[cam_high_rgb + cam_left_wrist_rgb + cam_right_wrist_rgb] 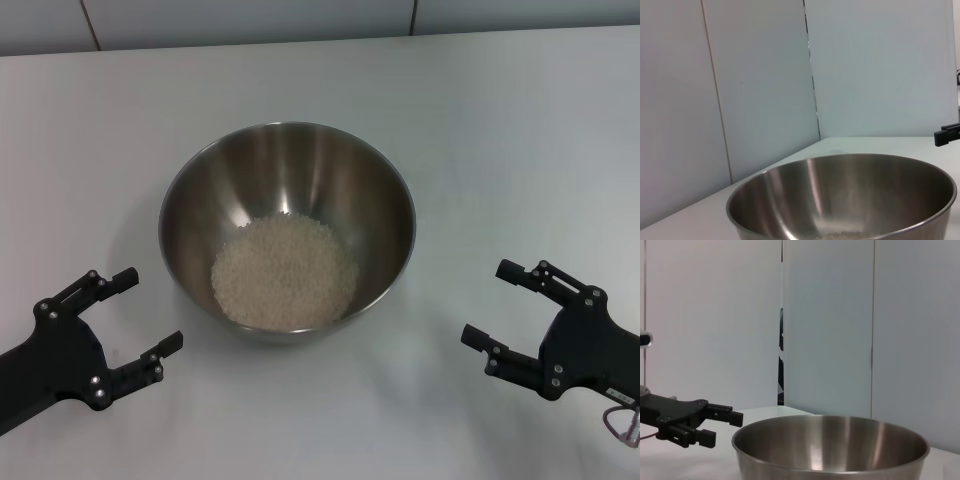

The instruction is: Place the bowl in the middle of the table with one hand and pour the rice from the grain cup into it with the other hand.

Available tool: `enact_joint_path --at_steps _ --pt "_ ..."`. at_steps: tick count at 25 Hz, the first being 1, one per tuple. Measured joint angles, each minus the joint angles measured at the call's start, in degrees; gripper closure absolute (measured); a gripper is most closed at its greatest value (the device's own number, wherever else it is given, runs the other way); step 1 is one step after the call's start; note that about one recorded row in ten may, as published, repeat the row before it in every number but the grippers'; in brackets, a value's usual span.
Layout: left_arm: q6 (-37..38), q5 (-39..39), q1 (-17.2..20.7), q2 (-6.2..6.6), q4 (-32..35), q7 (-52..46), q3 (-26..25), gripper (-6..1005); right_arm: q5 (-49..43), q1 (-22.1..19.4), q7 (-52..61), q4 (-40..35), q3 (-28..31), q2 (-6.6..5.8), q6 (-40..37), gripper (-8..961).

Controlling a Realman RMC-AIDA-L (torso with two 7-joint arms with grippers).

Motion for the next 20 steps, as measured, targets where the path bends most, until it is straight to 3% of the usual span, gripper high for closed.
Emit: enact_joint_path --at_steps 20 --pt "0.64 0.00 0.04 0.00 0.78 -1.20 0.00 172 0.01 0.07 1.21 -1.05 0.09 0.09 -0.24 151"
